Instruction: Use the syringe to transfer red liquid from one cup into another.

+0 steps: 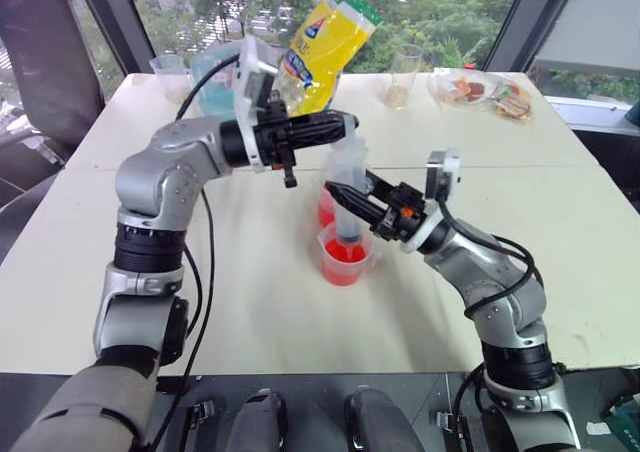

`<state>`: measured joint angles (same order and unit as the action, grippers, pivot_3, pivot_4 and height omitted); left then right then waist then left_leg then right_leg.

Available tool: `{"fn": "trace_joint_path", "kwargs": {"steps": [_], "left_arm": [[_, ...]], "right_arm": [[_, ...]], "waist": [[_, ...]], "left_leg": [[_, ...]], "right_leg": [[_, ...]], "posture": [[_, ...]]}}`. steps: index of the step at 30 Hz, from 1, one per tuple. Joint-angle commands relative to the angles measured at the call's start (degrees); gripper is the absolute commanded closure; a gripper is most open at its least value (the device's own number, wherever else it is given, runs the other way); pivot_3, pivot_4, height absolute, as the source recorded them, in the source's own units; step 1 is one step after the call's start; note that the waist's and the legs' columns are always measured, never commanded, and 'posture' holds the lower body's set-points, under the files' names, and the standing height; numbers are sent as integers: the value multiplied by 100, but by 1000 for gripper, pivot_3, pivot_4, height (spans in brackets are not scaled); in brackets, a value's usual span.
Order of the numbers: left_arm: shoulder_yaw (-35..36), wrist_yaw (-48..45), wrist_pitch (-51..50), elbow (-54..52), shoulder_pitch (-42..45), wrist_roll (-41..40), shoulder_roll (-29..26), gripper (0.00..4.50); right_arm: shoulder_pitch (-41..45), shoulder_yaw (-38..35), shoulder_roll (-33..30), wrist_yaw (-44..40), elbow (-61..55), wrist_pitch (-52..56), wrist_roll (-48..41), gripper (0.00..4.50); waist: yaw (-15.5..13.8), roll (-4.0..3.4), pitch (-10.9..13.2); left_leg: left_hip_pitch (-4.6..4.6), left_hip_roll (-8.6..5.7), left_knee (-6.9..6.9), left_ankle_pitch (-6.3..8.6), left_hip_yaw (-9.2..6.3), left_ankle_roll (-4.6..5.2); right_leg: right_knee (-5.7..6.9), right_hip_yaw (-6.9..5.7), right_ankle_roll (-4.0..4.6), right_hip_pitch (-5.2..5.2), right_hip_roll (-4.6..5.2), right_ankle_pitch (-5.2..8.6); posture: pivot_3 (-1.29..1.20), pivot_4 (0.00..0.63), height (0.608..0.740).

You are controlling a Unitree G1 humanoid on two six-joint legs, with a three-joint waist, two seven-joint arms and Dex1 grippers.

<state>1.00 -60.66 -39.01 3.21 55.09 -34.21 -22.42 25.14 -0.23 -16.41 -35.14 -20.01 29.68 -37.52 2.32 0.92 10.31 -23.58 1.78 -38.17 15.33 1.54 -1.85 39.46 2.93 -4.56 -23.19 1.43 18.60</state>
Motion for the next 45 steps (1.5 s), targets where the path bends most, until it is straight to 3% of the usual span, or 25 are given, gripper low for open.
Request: {"fn": "trace_joint_path", "kwargs": {"steps": [1, 18, 21, 28, 38, 42, 45], "left_arm": [[-567, -224, -191, -358, -191, -80, 161, 4465], [-523, -160, -322, -418, -274, -124, 31, 4465], [-309, -66, -419, -373, -184, -205, -92, 3478], [148, 88, -499, -355, -114, -282, -546, 97], [670, 357, -721, -740, -522, -560, -1229, 39], [724, 501, -723, -869, -723, -601, -1275, 39], [745, 611, -737, -1027, -888, -694, -1241, 39]], "right_arm": [[470, -251, 81, 138, -271, -152, -207, 3061], [566, -347, 104, 288, -474, 186, -454, 3061], [503, -305, 92, 255, -460, 180, -418, 3061], [431, -277, 62, 234, -444, 186, -403, 3061], [703, -541, -58, 485, -449, 507, -787, 3061], [1582, -988, -528, 1250, -88, 1502, -1186, 3061], [2424, -1451, -1034, 1935, 849, 2445, -1311, 3061]], "waist": [[-1, 0, 0], [1, 0, 0], [1, 0, 0], [7, 0, 0], [5, 0, 0], [-2, 0, 0], [-2, 1, 0]], "left_leg": [[0, 0, 0, 0, 0, 0], [0, 0, 0, 0, 0, 0], [0, 0, 0, 0, 0, 0], [0, 0, 0, 0, 0, 0], [0, 1, 2, 0, 0, 0], [0, -1, -1, 0, 0, 0], [1, 0, 0, 0, -1, 1]], "right_leg": [[0, 0, 0, 0, 0, 0], [0, 1, 0, 0, 1, 0], [0, 1, 0, 0, 1, 0], [0, 0, 0, 0, 1, 0], [0, 1, 0, -1, 4, 0], [1, 0, 0, 0, 10, 0], [1, -1, 1, 0, 11, 0]], "posture": [[0, 150, 740], [0, 150, 740], [0, 150, 740], [0, 150, 740], [0, 150, 740], [0, 150, 740], [0, 150, 740]]}}
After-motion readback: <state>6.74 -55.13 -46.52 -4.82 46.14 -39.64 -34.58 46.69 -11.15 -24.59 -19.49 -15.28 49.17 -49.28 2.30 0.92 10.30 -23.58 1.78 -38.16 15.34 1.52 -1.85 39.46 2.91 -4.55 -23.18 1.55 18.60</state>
